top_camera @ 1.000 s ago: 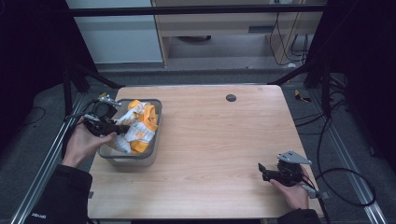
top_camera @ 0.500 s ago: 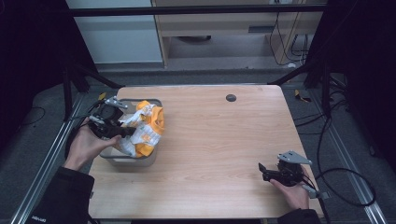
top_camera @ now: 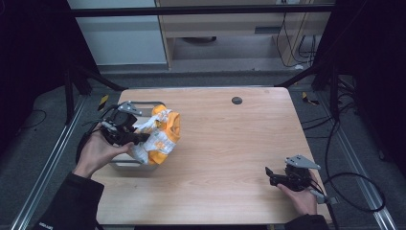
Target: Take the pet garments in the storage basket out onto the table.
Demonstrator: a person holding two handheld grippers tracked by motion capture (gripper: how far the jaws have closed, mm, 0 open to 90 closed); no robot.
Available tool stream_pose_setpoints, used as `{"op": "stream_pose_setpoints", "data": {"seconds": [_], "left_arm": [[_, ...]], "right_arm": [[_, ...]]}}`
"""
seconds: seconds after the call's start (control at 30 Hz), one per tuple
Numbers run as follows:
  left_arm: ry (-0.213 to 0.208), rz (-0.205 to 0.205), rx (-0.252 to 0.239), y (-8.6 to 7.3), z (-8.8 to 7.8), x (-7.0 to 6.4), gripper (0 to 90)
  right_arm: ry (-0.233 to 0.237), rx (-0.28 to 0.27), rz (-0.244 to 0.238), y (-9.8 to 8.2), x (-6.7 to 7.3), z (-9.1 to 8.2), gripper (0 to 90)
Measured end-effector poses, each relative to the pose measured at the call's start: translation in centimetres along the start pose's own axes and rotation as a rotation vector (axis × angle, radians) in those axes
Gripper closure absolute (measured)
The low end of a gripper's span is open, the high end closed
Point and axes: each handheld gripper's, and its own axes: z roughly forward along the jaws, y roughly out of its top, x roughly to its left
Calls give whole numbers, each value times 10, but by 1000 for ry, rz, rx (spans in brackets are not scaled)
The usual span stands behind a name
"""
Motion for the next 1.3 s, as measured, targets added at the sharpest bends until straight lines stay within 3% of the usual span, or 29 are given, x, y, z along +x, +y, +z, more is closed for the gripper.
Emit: {"op": "stream_pose_setpoints", "data": {"seconds": [1.3], "left_arm": [[-136,179,32,34,47,-59,724]], "right_arm": [[-8,-13,5,0,-3,-1,106]]}}
